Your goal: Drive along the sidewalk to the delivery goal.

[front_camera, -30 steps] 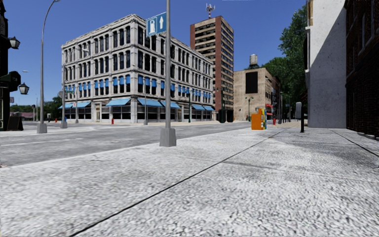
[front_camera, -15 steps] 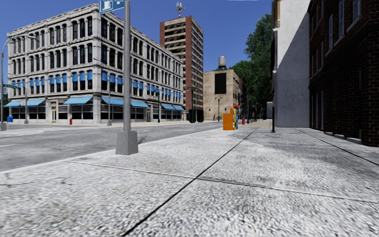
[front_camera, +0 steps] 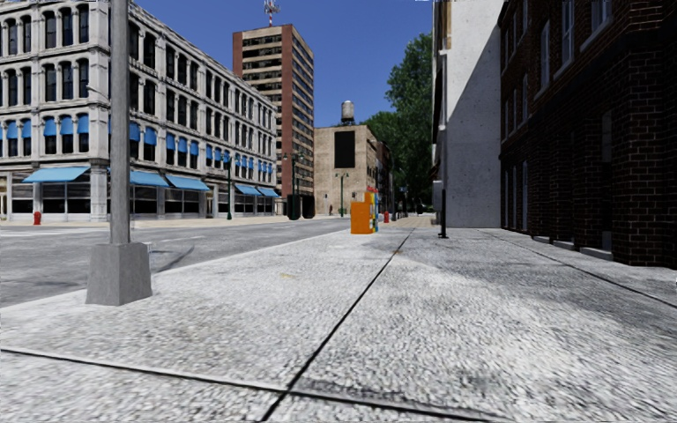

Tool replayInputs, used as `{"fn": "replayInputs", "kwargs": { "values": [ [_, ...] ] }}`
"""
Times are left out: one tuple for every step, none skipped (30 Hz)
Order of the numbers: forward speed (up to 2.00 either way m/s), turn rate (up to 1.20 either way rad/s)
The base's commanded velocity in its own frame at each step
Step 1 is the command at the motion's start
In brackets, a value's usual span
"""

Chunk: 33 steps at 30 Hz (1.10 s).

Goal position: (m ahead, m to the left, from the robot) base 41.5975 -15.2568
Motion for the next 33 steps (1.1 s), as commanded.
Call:
{"fn": "replayInputs", "kwargs": {
  "values": [
    [2.00, -0.41],
    [2.00, -0.41],
    [2.00, -0.41],
    [2.00, -0.41],
    [2.00, -0.41],
    [2.00, -0.41],
    [2.00, -0.41],
    [2.00, -0.41],
    [2.00, -0.41],
    [2.00, -0.41],
    [2.00, -0.41],
    [2.00, -0.41],
    [2.00, -0.41],
    [2.00, -0.41],
    [2.00, -0.41],
    [2.00, -0.41],
    [2.00, -0.41],
    [2.00, -0.41],
    [2.00, -0.41],
    [2.00, -0.38],
    [2.00, -0.38],
    [2.00, -0.34],
    [2.00, -0.31],
    [2.00, -0.14],
    [2.00, -0.14],
    [2.00, 0.00],
    [2.00, 0.00],
    [2.00, 0.00],
    [2.00, 0.00],
    [2.00, 0.00],
    [2.00, 0.00],
    [2.00, 0.00],
    [2.00, 0.00]
  ]
}}
